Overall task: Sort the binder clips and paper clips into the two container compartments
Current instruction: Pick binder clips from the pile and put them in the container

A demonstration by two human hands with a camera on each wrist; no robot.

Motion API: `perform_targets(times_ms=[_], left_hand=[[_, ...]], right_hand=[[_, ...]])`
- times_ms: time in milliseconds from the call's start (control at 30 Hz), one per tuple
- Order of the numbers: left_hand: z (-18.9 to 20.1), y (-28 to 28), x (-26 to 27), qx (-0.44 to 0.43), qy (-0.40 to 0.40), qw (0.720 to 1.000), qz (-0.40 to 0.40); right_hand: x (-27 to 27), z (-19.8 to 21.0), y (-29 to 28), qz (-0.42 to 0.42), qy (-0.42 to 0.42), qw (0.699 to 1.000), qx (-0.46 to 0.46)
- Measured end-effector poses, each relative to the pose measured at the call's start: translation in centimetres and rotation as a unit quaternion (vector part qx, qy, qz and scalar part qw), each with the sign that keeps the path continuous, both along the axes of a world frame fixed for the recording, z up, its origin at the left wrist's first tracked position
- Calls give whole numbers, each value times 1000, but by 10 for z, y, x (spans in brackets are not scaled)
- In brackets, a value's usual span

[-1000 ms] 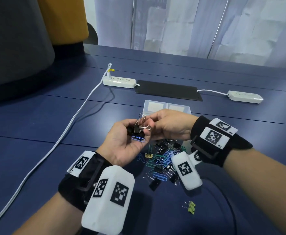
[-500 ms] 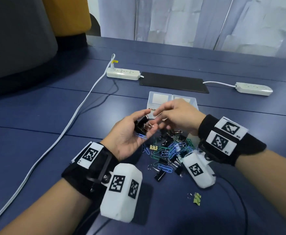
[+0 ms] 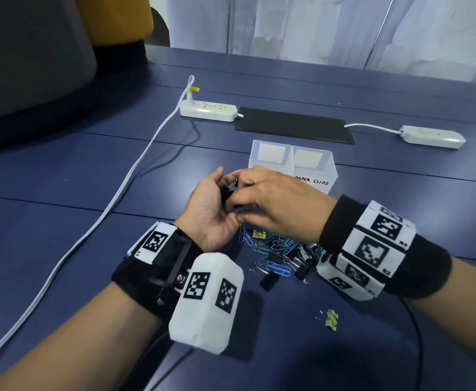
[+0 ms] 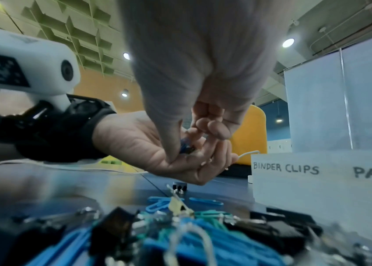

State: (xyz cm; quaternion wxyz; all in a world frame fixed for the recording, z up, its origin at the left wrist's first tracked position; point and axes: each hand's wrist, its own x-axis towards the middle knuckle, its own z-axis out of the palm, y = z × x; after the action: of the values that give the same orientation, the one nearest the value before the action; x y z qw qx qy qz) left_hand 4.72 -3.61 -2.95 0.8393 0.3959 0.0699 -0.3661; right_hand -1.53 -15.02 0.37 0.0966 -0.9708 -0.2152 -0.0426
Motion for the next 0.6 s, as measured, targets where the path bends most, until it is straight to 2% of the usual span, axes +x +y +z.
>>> perform_targets(times_ms=[167,367,433,533,600], left_hand=[[2,0,-3,-13,-5,1000,0],[6,5,2,-10,23,998,59],[8,7,5,-9,27,998,62],[6,12,7,2,13,998,63],[3,15,8,4,-10,997,72]], right_hand=[[5,3,-1,-14,10,999,43],[-4,19,-17,-97,43,982,153],[-6,21,-25,-119,92,980,132],[-9,17,-34,-154,166,973,52],[-10,13,-36,-182,153,971,30]])
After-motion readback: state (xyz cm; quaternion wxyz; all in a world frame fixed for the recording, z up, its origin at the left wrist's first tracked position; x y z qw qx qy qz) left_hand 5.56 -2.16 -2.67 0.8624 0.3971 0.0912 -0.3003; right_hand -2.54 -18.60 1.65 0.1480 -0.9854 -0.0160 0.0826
